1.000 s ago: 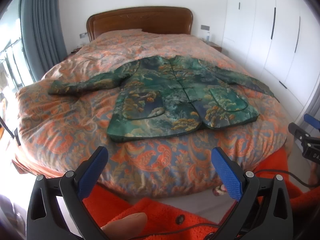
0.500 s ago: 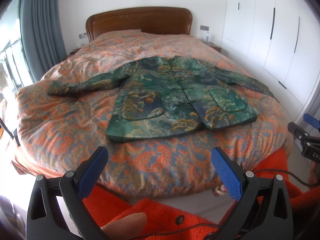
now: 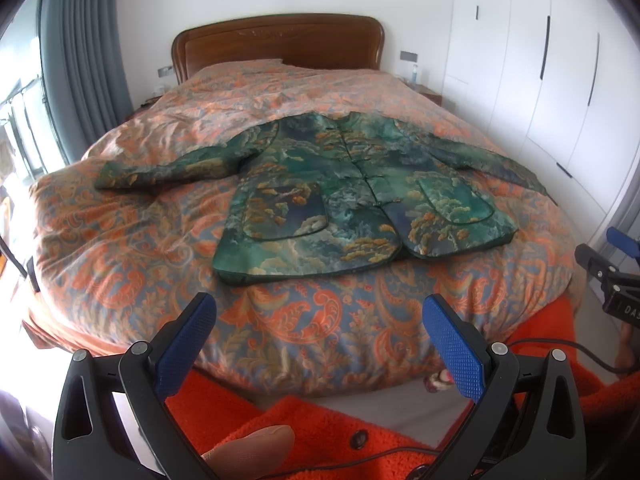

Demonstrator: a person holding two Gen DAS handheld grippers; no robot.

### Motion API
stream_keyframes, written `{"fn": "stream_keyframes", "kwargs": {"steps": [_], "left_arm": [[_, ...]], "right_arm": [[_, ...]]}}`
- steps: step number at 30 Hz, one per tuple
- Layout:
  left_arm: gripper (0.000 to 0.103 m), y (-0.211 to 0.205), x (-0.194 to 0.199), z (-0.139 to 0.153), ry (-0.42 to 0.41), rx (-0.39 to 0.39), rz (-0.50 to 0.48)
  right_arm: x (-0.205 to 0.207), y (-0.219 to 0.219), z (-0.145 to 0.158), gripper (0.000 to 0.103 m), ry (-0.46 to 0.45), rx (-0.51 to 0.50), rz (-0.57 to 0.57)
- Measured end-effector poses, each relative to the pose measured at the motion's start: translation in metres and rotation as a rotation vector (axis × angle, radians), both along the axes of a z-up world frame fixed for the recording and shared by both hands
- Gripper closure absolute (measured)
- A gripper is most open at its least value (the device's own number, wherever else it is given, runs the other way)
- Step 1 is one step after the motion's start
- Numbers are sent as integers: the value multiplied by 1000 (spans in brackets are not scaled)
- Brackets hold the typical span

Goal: Fold large clothes

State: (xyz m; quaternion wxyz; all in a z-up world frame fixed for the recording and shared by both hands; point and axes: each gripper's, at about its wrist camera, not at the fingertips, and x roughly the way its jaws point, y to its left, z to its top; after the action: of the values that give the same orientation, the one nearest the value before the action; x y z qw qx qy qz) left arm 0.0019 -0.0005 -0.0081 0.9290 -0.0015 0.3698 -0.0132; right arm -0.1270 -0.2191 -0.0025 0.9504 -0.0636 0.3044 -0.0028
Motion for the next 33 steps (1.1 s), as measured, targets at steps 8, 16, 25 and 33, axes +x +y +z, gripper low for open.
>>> {"fn": "stream_keyframes", "kwargs": {"steps": [8,16,25,33], "left_arm": [[0,0,0,0,1,-1,1],[0,0,0,0,1,-1,1],[0,0,0,0,2,-3,1],[0,0,0,0,3,-2,2]], "right_arm": [[-1,0,0,0,0,-1,0],[0,1,-1,0,8,-3,-2],[0,1,-1,0,3,-5,-3],[0,2,-1,0,4,-10,1]]}}
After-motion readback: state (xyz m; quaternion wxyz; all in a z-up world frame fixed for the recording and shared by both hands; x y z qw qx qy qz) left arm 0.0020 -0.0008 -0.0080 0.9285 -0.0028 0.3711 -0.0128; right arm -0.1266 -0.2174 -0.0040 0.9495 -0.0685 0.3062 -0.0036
